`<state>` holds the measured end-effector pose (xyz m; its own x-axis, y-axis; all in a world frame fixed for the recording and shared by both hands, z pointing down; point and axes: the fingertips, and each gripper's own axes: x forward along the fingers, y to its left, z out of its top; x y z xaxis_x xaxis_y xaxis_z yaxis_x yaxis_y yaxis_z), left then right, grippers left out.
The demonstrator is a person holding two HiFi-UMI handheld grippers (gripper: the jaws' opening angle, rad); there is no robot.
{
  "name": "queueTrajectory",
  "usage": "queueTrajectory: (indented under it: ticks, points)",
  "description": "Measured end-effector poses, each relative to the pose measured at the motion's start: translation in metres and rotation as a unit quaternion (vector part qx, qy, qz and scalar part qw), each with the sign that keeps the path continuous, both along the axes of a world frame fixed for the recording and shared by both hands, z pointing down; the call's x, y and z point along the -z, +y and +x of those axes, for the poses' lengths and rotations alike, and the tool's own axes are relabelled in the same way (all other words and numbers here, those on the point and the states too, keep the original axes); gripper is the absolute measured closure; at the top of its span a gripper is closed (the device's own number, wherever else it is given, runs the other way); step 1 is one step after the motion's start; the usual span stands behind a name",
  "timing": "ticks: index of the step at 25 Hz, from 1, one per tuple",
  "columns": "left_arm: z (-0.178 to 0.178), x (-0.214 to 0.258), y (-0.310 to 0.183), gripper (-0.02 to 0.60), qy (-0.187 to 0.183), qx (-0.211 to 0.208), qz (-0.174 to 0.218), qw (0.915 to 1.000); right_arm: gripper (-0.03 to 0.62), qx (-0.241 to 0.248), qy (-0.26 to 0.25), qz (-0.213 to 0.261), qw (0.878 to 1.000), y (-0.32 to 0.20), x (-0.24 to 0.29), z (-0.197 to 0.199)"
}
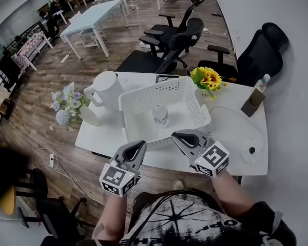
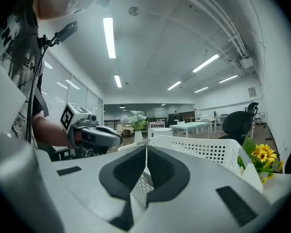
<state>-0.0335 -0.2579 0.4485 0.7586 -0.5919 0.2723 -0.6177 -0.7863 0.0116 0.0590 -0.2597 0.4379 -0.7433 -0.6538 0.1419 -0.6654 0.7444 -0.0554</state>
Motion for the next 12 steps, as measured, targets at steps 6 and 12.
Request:
queueTrajectory:
  ticks: [6,12]
  points:
    - [0.007,-0.001,-0.005,0.571,-0.007,0.007,-0.001,1.0000,0.571,0.017,-0.011,-0.004,1.000,-0.013,0.000,0.001]
    - [0.003,0.000,-0.014,0.572,0.005,-0.008,-0.006,0.9999,0.571,0.008,-0.003,-0.002,1.000,-0.028,0.012,-0.003]
